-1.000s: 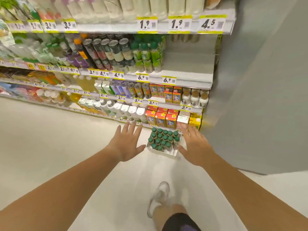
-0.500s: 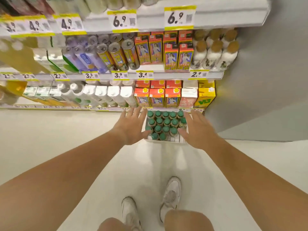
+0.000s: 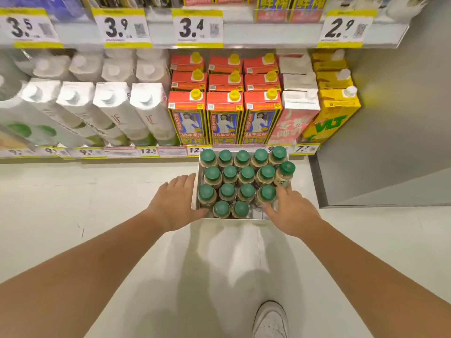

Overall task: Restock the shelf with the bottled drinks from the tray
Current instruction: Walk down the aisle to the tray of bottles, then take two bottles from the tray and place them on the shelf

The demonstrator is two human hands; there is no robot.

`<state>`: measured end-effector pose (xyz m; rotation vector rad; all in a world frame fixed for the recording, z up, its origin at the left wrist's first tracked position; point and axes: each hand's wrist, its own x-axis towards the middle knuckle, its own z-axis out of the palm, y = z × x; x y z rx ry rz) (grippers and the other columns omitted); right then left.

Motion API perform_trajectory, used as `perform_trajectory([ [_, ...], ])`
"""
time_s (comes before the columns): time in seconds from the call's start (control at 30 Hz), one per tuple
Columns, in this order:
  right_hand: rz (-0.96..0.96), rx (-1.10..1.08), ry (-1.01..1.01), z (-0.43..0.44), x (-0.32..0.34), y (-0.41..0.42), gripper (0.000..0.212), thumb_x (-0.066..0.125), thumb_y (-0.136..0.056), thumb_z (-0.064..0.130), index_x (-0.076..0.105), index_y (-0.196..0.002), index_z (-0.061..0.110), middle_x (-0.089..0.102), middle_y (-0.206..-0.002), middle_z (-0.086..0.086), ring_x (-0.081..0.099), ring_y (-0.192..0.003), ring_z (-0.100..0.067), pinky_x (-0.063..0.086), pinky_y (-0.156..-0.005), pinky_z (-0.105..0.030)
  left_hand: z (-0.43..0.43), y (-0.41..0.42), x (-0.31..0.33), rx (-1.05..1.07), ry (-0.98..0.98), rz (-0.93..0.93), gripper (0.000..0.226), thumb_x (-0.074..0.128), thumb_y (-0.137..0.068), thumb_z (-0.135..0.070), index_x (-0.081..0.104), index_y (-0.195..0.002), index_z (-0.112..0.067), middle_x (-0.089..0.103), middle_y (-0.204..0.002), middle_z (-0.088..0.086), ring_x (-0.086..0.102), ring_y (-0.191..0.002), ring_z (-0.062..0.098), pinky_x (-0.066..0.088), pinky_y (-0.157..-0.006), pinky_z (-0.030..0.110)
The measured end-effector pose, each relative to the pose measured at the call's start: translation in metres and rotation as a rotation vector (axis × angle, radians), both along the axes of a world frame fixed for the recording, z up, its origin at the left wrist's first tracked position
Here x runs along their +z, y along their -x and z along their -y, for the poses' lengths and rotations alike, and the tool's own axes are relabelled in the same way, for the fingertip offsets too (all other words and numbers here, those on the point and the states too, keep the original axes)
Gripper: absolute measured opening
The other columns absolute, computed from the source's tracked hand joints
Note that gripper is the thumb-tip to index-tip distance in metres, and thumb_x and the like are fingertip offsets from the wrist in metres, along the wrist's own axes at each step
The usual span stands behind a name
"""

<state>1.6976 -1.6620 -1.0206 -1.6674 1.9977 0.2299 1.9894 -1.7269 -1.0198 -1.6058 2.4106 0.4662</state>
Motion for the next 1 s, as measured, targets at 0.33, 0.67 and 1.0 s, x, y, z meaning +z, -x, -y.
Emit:
perform_trajectory([
  [0.33,0.689,-0.376,0.092,0.01,-0.091,0.018,0.053,0.088,-0.07,0.018,0.058,-0.11,0.038,0.069,-0.097,0.035,0.064,-0.095,0.012,0.045,-0.071,-0.003,-0.006,0.01,-0.11,0.429,-0.122,-0.723,0.068,0.088,-0.064,-0.028,0.059,-0.126,-0.029,0.055,-0.124,-0.006,0.044,-0.111,0.001,0.032,-0.094,0.018],
  [0.67,0.727,-0.494,0.273,0.009,-0.116,0.011,0.044,0.087,-0.068,0.014,0.069,-0.104,0.03,0.072,-0.093,0.026,0.066,-0.087,0.007,0.045,-0.07,-0.008,-0.004,0.001,-0.129,0.479,-0.084,-0.799,0.061,0.094,-0.06,-0.026,0.07,-0.115,-0.031,0.043,-0.131,-0.01,0.038,-0.12,-0.001,0.03,-0.1,0.017],
  [1.0,0.811,-0.499,0.381,0.022,-0.035,0.015,0.039,0.083,-0.07,0.006,0.068,-0.099,0.027,0.075,-0.091,0.015,0.07,-0.086,-0.006,0.051,-0.069,-0.011,0.019,-0.001,-0.026,0.399,-0.335,-1.184,0.057,0.085,-0.07,0.001,0.058,-0.117,-0.017,0.072,-0.113,-0.002,0.067,-0.108,0.016,0.054,-0.092,0.028],
])
